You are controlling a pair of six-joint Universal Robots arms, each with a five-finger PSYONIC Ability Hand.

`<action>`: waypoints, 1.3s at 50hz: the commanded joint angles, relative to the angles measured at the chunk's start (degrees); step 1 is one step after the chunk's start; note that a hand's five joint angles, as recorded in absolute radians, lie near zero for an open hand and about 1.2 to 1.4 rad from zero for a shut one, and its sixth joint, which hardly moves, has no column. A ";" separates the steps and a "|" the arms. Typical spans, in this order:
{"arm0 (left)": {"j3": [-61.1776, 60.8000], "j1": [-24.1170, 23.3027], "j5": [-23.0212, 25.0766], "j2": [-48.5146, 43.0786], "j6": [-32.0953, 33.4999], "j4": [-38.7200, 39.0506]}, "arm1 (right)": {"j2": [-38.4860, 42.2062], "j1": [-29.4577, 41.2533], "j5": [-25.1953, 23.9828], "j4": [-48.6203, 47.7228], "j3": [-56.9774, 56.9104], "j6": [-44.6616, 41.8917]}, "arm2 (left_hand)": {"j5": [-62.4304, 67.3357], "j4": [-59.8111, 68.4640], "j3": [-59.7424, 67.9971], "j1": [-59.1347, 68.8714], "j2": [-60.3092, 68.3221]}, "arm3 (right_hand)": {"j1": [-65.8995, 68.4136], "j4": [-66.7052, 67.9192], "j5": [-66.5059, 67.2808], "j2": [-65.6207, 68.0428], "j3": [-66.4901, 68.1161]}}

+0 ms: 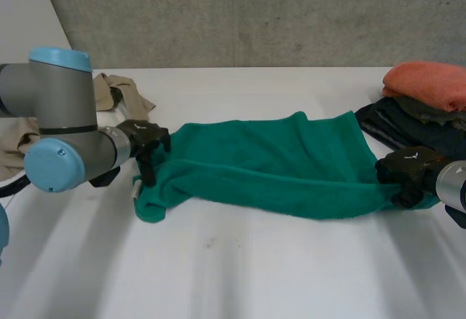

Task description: Fold the laundry.

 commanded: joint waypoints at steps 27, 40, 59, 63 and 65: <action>9.91 -1.75 -1.58 -7.56 1.63 -0.62 | 5.40 2.11 2.56 -7.66 -13.33 4.08 | 56.92 56.49 55.96 55.45 56.01 | 15.03 11.64 12.77 12.58 12.21; 35.32 0.89 -5.71 -3.62 1.65 13.41 | 9.37 6.68 10.55 -37.52 -30.29 10.49 | 56.92 56.49 55.96 55.45 56.01 | 15.03 11.64 12.77 12.58 12.21; 6.89 3.26 -3.25 10.36 -5.66 38.22 | 7.61 9.06 9.16 -40.91 -26.29 15.86 | 56.92 56.49 55.96 55.45 56.01 | 15.03 11.64 12.77 12.58 12.21; -1.99 3.88 -3.78 9.14 -5.66 38.22 | 8.05 7.83 8.72 -39.94 -20.14 15.16 | 56.92 56.49 55.96 55.45 56.01 | 15.03 11.64 12.77 12.58 12.21; -5.35 3.97 -3.95 8.17 -5.57 38.13 | 8.49 7.48 8.55 -39.67 -17.40 14.64 | 56.92 56.49 55.96 55.45 56.01 | 15.03 11.64 12.77 12.58 12.21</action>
